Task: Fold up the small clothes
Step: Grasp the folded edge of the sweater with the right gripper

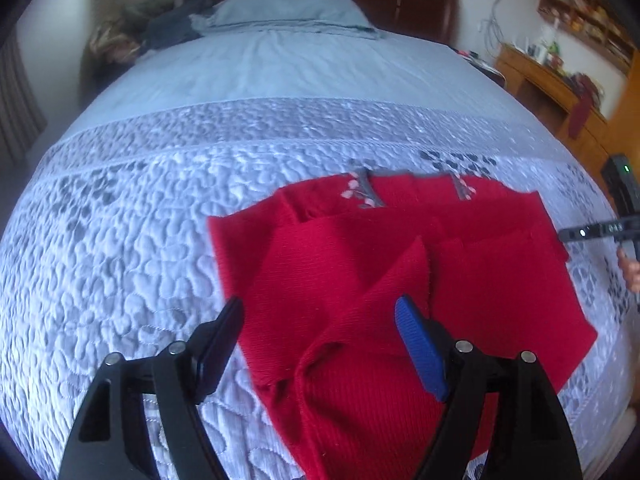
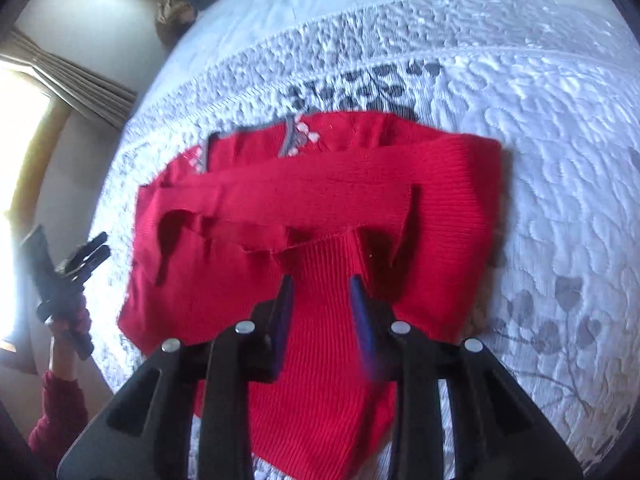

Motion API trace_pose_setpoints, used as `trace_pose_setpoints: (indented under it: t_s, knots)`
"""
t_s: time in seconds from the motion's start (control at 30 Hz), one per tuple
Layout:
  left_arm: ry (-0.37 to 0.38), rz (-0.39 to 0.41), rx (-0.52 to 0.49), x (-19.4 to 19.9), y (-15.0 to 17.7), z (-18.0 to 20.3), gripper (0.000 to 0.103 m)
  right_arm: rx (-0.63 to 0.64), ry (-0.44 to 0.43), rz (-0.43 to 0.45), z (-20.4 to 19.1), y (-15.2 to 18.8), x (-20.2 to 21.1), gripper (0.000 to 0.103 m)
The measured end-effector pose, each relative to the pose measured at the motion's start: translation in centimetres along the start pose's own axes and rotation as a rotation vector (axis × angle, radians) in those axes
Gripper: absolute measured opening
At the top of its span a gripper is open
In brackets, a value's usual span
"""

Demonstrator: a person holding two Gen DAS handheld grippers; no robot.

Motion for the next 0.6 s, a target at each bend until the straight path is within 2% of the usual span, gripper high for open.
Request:
trace_pose_setpoints:
  t_s: [0.13,0.3,0.37,0.4,0.47,0.6]
  knots:
    - [-0.002,-0.014,-0.104,-0.9,0.8,2.1,0.078,0.001,0.019,-0.019,0.6,-0.4,-1.1,0.03]
    - [0.049,-0.042,-0.212,-1.2,2.1,4.7,0.078,0.015,0.052,-0.064,1.3,-0.4,-2.8,0.03]
    - [0.023,-0.061,-0.26,-2.0,2.6,5.2,0.078,0.022,0.056,-0.075,1.3,-0.3,-3.2,0.024]
    - [0.007,-0.073,-0.282,-2.5,2.9,5.3,0.078,0.032,0.063,-0.075,1.2,-0.2,-3.3,0.012]
    - [-0.005,-0.096,-0.323,-3.2,3.5,5.5,0.078,0.041,0.06,-0.06,1.0,-0.2,-3.0,0.007]
    - [0.105,-0.114,-0.379,-2.3,4.7,6.4,0.078,0.043,0.042,-0.028,0.6,-0.2,-2.0,0.007]
Point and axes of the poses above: each gripper's, at about its wrist camera, not at the fingertips, and x roughly against the way its jaws point, z to its right, y to its underside, the point moved 7 cm from there along -x, roughly the way its jaws point, and after that the axes turned 15 degrees about x, right-handed, at the moved point
